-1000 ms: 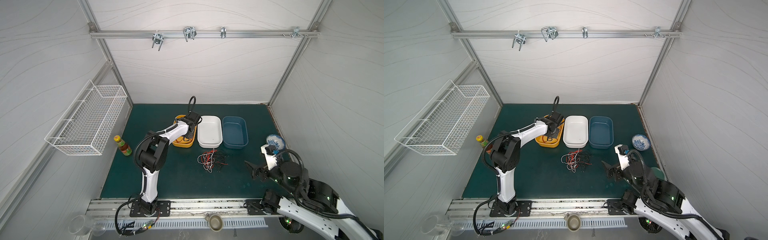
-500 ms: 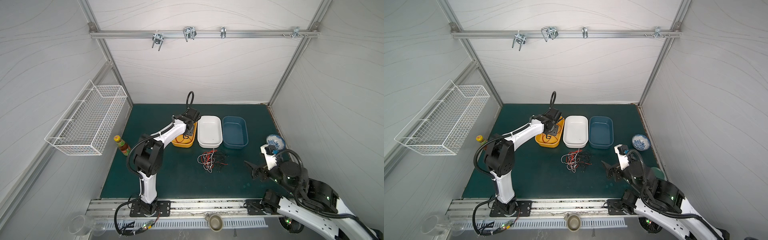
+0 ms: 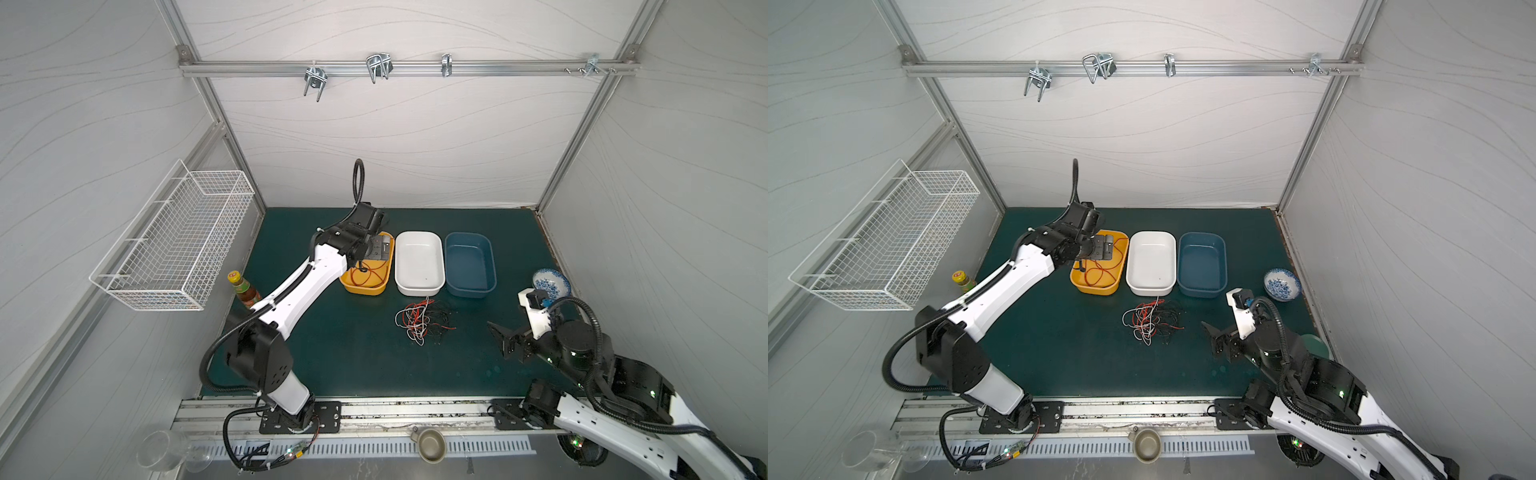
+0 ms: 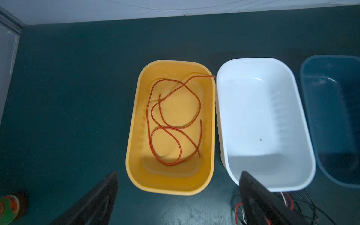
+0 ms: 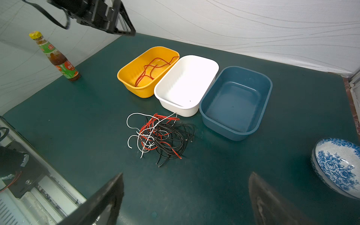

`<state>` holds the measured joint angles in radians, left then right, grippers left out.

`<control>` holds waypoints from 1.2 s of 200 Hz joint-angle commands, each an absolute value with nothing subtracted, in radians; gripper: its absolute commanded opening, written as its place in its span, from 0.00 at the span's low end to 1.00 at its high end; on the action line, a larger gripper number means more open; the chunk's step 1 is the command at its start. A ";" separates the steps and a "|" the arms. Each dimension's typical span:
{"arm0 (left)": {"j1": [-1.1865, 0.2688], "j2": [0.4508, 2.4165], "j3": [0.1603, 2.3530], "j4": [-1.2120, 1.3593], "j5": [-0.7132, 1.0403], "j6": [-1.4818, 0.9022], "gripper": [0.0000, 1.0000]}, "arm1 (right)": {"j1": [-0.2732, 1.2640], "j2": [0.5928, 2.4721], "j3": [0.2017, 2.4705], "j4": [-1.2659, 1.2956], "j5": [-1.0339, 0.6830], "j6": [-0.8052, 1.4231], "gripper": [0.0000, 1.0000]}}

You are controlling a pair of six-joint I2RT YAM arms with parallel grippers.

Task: Untangle the cables
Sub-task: 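Raise the left gripper out of the yellow tub and draw it back, then move the right gripper over the wire pile while the left gripper rests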

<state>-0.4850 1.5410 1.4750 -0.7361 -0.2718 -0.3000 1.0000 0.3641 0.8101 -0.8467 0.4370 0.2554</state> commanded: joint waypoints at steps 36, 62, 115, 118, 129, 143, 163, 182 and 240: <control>-0.478 1.239 1.292 -0.769 -0.163 -0.390 1.00 | 1.001 0.406 0.811 -0.840 0.429 0.262 0.99; -0.478 1.048 1.140 -0.791 -0.160 -0.427 1.00 | 0.994 0.419 0.812 -0.834 0.430 0.256 0.99; -0.479 0.675 0.804 -0.785 -0.169 -0.511 1.00 | 1.017 0.722 0.913 -0.902 0.451 0.341 0.99; -0.479 0.663 0.793 -0.783 -0.171 -0.512 1.00 | 1.020 0.731 0.912 -0.896 0.448 0.348 0.99; -0.480 0.629 0.777 -0.771 -0.174 -0.514 1.00 | 1.042 0.775 0.901 -0.853 0.429 0.380 0.99; -0.480 0.610 0.774 -0.758 -0.193 -0.509 1.00 | 1.079 0.834 0.881 -0.784 0.421 0.427 0.99; -0.480 0.614 0.771 -0.756 -0.199 -0.507 1.00 | 1.117 0.935 0.865 -0.697 0.391 0.483 0.99; -0.480 0.620 0.772 -0.756 -0.192 -0.503 1.00 | 1.137 1.037 0.871 -0.647 0.374 0.535 0.99; -0.480 0.614 0.766 -0.748 -0.175 -0.500 1.00 | 1.140 1.267 0.856 -0.473 0.289 0.649 0.90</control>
